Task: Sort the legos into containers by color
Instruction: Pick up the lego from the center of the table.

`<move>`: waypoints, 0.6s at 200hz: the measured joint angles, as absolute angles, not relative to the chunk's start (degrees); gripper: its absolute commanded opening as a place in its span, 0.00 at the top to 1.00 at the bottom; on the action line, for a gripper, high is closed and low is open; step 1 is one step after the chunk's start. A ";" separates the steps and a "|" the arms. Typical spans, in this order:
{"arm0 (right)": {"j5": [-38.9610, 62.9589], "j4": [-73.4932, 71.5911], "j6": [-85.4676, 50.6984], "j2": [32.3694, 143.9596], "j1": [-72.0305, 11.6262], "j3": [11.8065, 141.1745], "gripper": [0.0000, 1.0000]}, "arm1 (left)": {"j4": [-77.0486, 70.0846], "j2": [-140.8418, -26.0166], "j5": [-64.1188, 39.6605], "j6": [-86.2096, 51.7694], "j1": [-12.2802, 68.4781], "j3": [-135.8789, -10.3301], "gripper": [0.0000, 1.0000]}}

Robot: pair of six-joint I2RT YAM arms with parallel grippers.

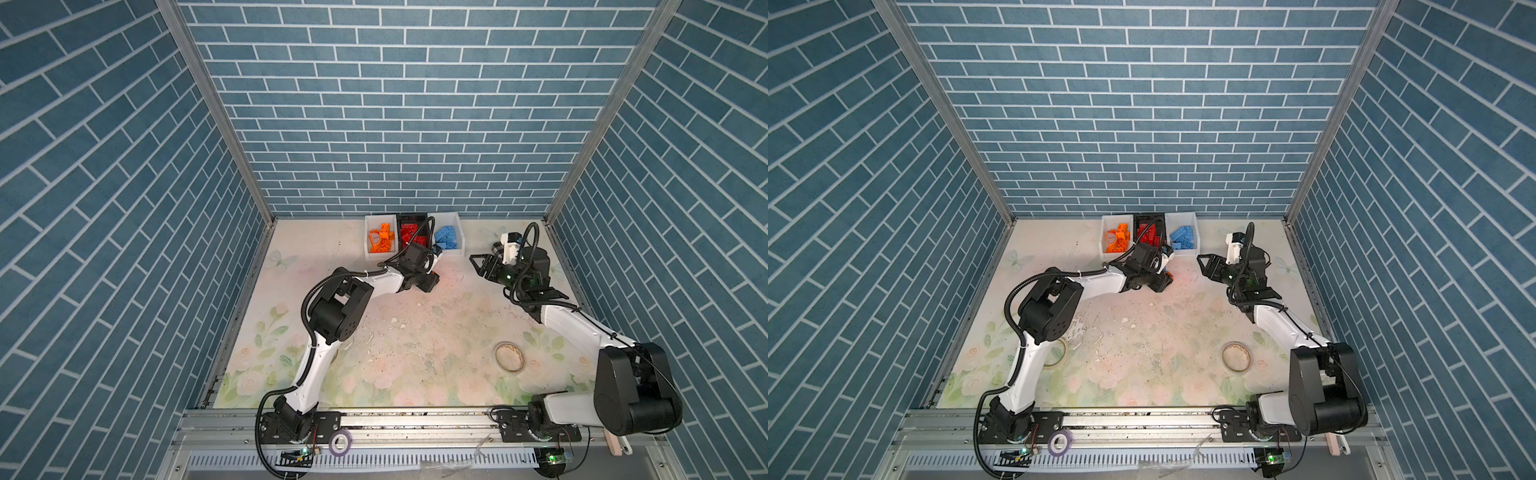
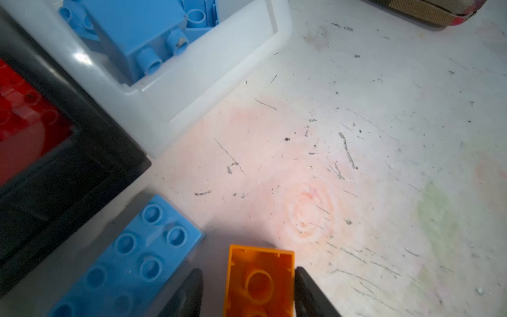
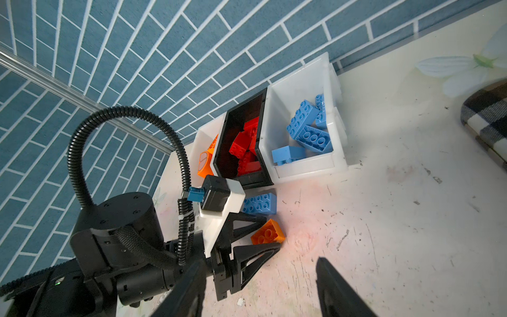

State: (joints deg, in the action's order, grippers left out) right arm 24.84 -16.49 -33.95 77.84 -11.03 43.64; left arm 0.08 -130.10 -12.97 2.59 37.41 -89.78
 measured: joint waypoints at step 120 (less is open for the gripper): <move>24.80 -14.57 -32.93 75.83 -9.50 42.57 0.36 | 1.87 -130.21 -12.80 3.62 37.74 -90.56 0.75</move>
State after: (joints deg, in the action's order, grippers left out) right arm 24.80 -14.57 -32.93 75.83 -9.50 42.57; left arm 1.87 -130.21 -12.80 3.62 37.74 -90.56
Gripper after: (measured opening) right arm 0.639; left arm 0.352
